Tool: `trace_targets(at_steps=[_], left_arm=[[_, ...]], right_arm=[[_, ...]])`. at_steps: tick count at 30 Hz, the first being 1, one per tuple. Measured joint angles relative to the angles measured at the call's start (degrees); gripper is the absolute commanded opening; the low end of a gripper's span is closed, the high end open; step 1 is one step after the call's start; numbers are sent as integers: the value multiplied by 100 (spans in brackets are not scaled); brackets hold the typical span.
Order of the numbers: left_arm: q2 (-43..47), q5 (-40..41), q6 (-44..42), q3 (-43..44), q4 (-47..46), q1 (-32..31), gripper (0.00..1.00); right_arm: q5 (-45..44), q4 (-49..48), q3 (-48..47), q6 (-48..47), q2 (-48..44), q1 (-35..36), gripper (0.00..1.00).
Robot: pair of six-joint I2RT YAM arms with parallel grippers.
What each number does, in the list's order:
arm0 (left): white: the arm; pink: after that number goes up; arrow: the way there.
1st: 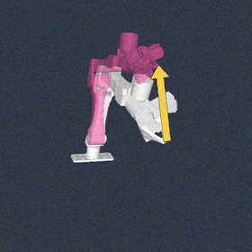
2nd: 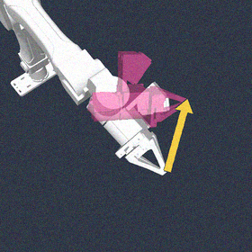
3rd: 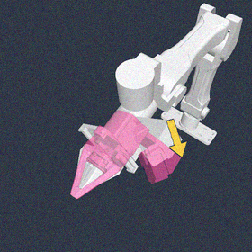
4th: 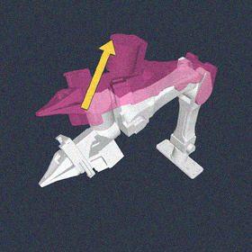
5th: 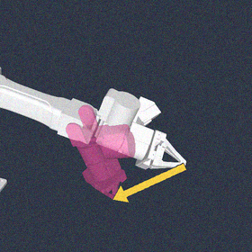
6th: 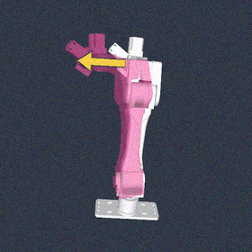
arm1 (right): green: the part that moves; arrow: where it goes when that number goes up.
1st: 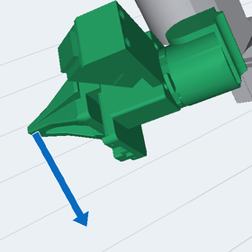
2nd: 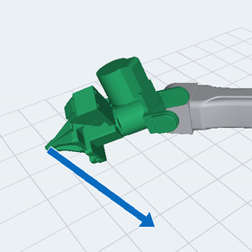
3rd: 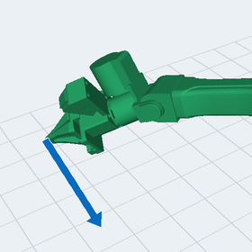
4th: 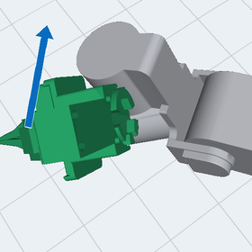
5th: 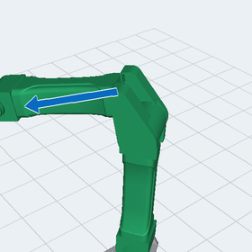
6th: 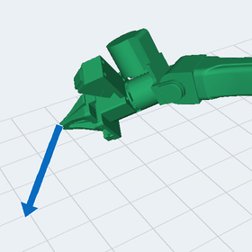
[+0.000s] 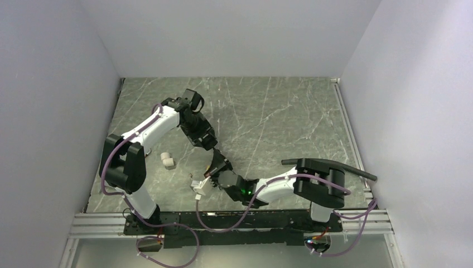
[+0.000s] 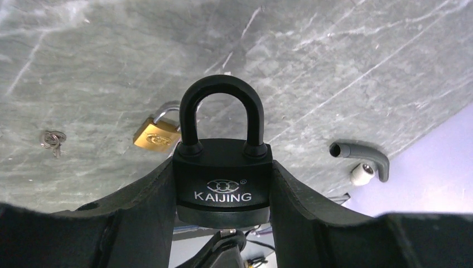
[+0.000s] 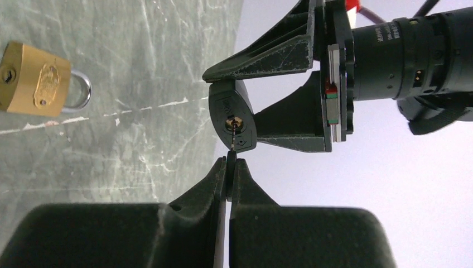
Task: Unlock with the key
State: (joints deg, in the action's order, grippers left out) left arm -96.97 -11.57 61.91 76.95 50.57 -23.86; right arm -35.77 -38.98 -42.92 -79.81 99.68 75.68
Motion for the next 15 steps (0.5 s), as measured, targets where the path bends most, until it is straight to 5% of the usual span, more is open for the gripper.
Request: trace_targets(at_steps=[7, 15], left_arm=[[50, -328, -295, -87, -24, -26, 0], [87, -61, -479, -142, -57, -46, 0]], right_arm=[[391, -2059, 925, -1054, 258, -20, 0], [439, -2581, 874, -1495, 671, -26, 0]])
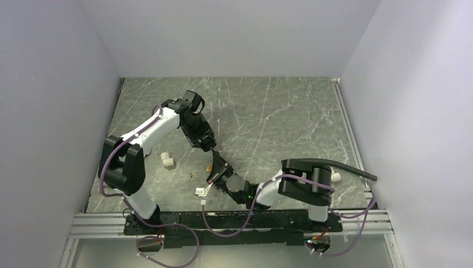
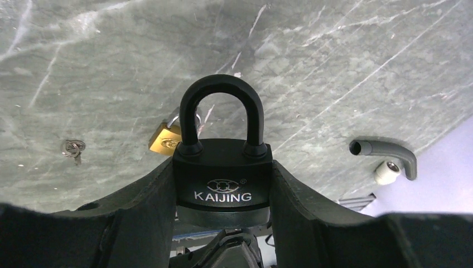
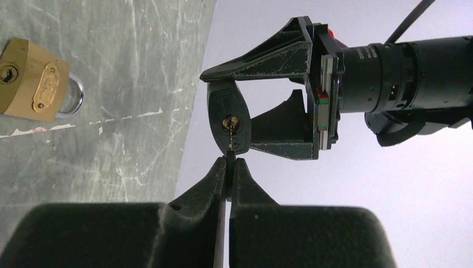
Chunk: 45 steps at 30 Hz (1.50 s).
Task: Unlock with the key
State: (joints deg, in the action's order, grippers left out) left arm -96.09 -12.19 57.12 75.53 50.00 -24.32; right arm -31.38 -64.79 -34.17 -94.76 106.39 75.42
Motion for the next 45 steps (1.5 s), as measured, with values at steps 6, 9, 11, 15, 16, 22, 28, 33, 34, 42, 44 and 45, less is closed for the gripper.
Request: trace_targets(at_steps=[6, 9, 11, 15, 16, 22, 28, 33, 34, 42, 44, 45], left_arm=[[70, 472, 101, 2, 39, -168, 0], [98, 566, 313, -2, 72, -264, 0], [162, 667, 404, -74, -31, -306, 0], [177, 734, 494, -127, -131, -310, 0], [177, 754, 511, -122, -129, -315, 0], [225, 874, 549, -92, -186, -326, 0], [365, 1185, 520, -81, -348, -376, 0], [376, 1582, 444, 116, -337, -640, 0], [389, 1613, 439, 127, -356, -671, 0], [831, 1626, 479, 146, -474, -809, 0], [922, 1574, 516, 151, -481, -826, 0], [957, 1537, 538, 155, -494, -839, 0]], right_arm=[[-151, 448, -278, 35, 26, 0, 0], [-407, 1021, -748, 142, 157, -22, 0], [-562, 1167, -927, 79, 295, -50, 0], [-612, 1158, -970, -20, 389, -76, 0], [-610, 1139, -970, -20, 389, -85, 0], [-686, 726, -1008, -44, 581, -140, 0], [-935, 339, -1274, -87, 866, -190, 0], [-1150, 162, -1342, 120, 885, -225, 0], [-1211, 225, -1362, 291, 831, -225, 0], [-1211, 1047, -1364, 2098, -122, -232, 0], [-1108, 1349, -1329, 2643, -455, -251, 0], [-1056, 1495, -1296, 2931, -619, -267, 0]])
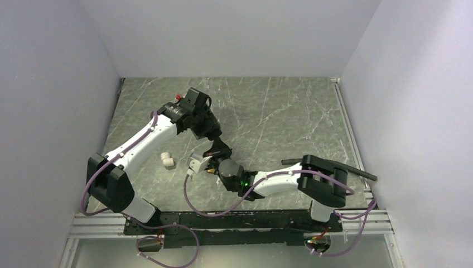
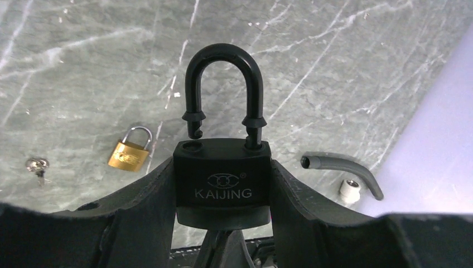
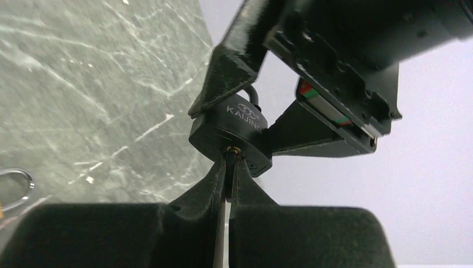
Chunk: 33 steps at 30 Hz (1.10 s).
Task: Unlock with the key
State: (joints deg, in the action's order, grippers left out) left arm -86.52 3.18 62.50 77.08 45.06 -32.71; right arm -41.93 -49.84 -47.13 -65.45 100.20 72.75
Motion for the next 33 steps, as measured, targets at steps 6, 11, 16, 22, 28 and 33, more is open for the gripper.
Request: trace_targets(at_steps=[6, 11, 16, 22, 28, 33], left_arm=[[52, -153, 162, 0, -74, -107, 0], [70, -133, 177, 0, 13, -208, 0], [55, -173, 157, 15, 127, -323, 0], [-46, -546, 120, 140, 367, -557, 0], [-140, -896, 109, 260, 317, -750, 0], [-229, -612, -173, 240, 413, -682, 0]], right_arm=[[249, 483, 236, 1622, -678, -98, 0], [398, 752, 367, 2492, -1010, -111, 24], [472, 846, 597, 3263, -1322, -144, 66], [719, 1563, 920, 4214, -2223, -262, 71], [1344, 2538, 1333, 5375, -3571, -452, 79], [1899, 2839, 1414, 6590, -4739, -979, 90]])
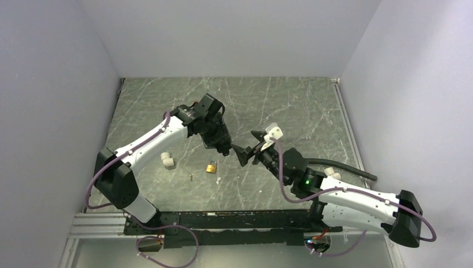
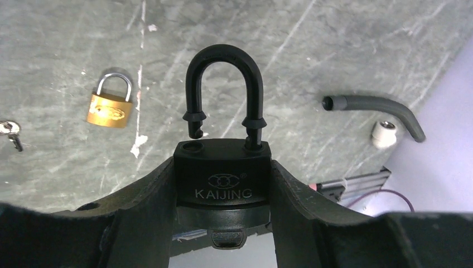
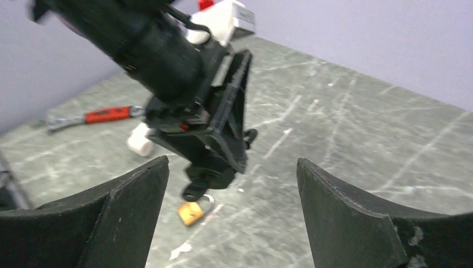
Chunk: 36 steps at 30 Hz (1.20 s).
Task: Unlock with the key
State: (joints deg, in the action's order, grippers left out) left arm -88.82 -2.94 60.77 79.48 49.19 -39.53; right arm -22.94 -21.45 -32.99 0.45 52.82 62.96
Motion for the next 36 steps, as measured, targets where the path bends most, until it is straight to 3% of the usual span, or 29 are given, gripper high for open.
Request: trace_targets(at_steps=[4, 8, 13, 17, 21, 25, 30, 36], left_arm=[[-188, 129, -20, -15, -7, 46, 0], [-232, 133, -17, -149, -168, 39, 0], [-184, 184, -15, -479, -592, 11, 0], [-61, 249, -20, -756, -857, -101, 0], [52, 321, -24, -802, -1045, -238, 0], [186, 507, 0, -800, -1134, -297, 0], [234, 708, 37, -769, -1156, -289, 0], [186, 697, 61, -509, -1163, -289, 0]], right_arm=[[363, 50, 0, 745, -175, -52, 97], [136, 540, -13, 2039, -140, -153, 90], [4, 1504, -332, 3862, 31, -763, 92], [385, 1528, -391, 4658, 256, -1054, 91], [901, 1611, -525, 5095, 584, -1200, 85], [1003, 1624, -507, 5316, 494, -1233, 71], [1071, 1226, 37, 5521, -48, -1257, 71], [1333, 907, 177, 5556, 111, -1263, 70]])
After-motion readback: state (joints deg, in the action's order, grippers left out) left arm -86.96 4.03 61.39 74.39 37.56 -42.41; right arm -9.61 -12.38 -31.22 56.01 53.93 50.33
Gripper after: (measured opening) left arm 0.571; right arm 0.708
